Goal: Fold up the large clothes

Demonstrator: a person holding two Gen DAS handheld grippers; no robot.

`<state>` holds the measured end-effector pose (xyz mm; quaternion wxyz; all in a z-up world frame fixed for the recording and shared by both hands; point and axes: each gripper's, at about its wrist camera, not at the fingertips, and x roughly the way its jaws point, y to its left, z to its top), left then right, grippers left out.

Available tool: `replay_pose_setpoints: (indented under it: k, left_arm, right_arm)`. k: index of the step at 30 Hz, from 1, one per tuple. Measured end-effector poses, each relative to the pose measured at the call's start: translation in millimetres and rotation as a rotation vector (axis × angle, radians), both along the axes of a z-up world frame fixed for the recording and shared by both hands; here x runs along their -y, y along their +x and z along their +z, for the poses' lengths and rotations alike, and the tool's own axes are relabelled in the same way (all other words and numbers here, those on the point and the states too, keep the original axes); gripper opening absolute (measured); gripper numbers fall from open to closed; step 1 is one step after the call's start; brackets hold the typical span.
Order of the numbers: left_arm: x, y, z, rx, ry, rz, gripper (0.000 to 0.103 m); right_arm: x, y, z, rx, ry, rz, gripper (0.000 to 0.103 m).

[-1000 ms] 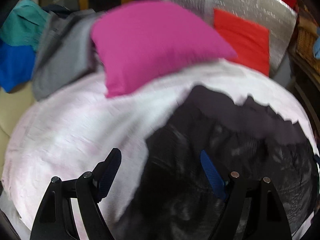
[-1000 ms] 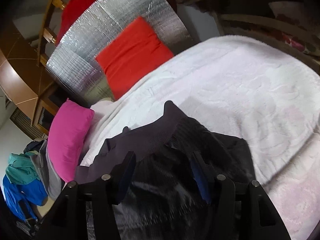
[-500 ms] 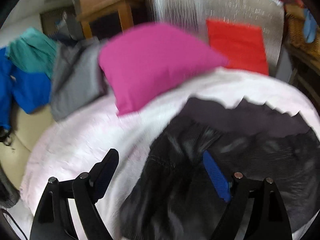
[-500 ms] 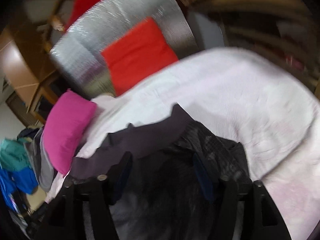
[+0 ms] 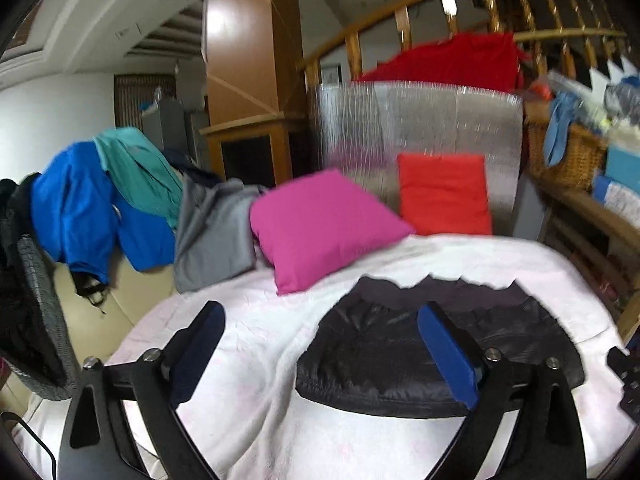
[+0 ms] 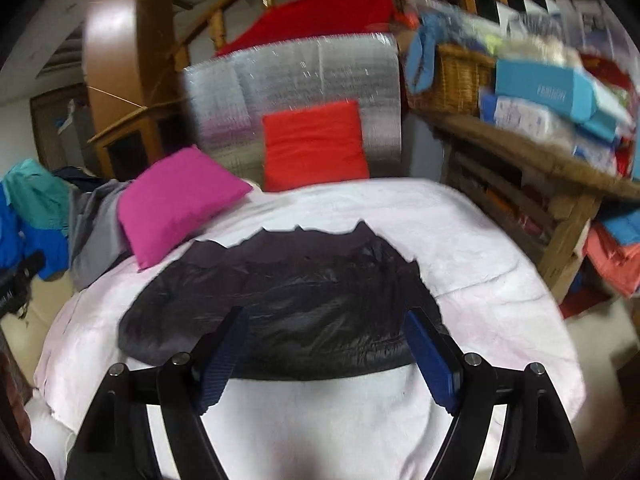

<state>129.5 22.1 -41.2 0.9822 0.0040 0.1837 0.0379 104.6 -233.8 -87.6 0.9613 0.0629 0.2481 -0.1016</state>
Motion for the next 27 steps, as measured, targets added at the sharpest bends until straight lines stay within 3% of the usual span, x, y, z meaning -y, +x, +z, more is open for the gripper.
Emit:
replay_pose_setpoints:
  k: [5,13,27]
  left_arm:
    - [-6.5,-65.8,35.5,0.100,0.049,0.026,0.101]
    - [-7.0,-138.9,63.7,0.158,0.060,0.010,0.102]
    - [-22.5,-184.0,77.2,0.168,0.047,0.008,0.103]
  right_arm:
    - [-23.7,-56.6,30.3,0.048,-0.026,0.008,0.083]
    - [-26.9,-127.4,61.6,0.101,-0.029,-0.052,0.083]
    - [-48.4,-185.0,88.7,0.156,-0.066,-0.068,0.083]
